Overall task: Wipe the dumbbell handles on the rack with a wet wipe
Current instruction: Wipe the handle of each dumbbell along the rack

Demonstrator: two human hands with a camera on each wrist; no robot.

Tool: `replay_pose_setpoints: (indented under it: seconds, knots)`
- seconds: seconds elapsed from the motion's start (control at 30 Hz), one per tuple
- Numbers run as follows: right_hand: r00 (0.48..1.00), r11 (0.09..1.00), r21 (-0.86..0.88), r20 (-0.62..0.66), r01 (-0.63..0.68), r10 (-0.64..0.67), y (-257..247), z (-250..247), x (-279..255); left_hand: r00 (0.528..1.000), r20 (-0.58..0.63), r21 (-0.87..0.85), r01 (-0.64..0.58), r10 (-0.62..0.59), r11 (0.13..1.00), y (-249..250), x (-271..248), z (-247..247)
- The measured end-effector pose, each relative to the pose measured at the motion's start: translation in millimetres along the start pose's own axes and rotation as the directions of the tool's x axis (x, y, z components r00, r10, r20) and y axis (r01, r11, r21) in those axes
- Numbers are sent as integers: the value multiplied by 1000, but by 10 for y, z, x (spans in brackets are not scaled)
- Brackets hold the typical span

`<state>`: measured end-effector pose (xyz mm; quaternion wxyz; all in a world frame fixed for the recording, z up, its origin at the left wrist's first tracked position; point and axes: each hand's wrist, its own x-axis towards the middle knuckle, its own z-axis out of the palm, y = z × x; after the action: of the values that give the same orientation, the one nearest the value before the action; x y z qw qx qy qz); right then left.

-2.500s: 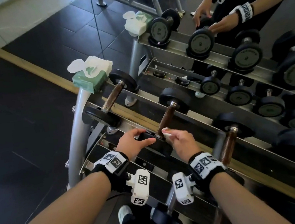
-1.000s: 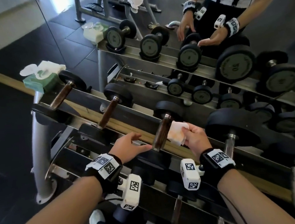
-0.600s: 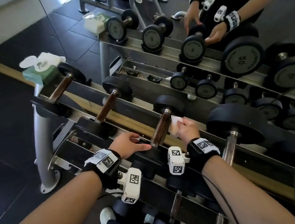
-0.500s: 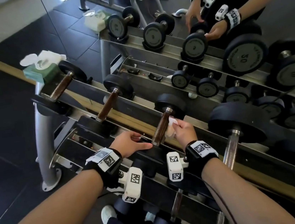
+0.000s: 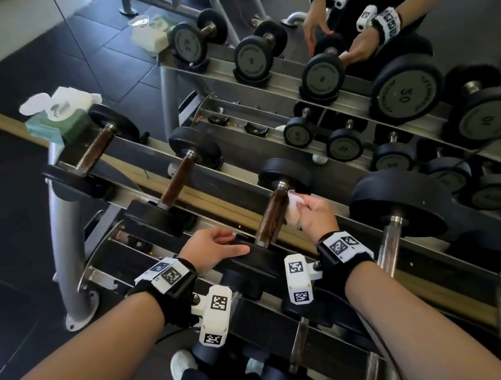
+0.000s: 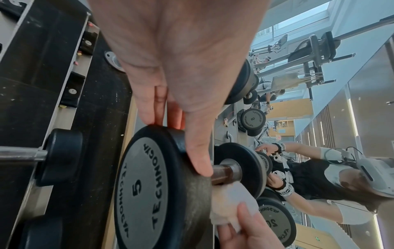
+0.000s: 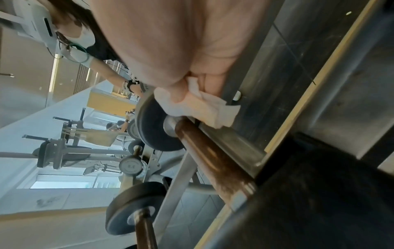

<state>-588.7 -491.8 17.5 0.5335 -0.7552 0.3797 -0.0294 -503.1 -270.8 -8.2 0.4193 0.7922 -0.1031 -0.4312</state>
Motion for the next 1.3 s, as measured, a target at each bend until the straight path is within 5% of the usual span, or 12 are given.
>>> replay_pose_setpoints:
  seconds: [0.13,0.37,0.53,0.73,0.87,1.0,1.1,1.17,1.3]
  knots:
    - [1000,1000,-20,17,8,-8,63,247,-248,1000,19,-12,-4,4,1000,-28,9,-1]
    - [958,992,-120,288,38,-2,164,96,-489,999,31,-3,-35,35,999,-11,39,-29]
    - [999,999,18,-9,35,-35,-14,-86,-148,998,20,5,-52,52,999,-45,31,-23]
    - [999,995,-94,-29,33,-36,-12,245,-272,999,39,13,-28,28,1000,-18,64,-70]
    - [991,995,-99,133,-4,17,155,204,-585,998,64,45,-31,28,999,30,69,-96]
    - [925,969,-245,375,34,62,63,0,-474,996,71,99,-53,46,994,69,38,-95]
    - [994,1000,-5,113,0,1,-81,-112,-217,997,69,120,-54,45,991,72,31,-95]
    - [997,998,-70,-72,5,-10,-142,-104,-67,997,63,126,-56,48,990,72,41,-92]
    - [998,984,-177,-52,-34,25,-156,172,-56,998,43,123,-42,37,992,61,50,-86]
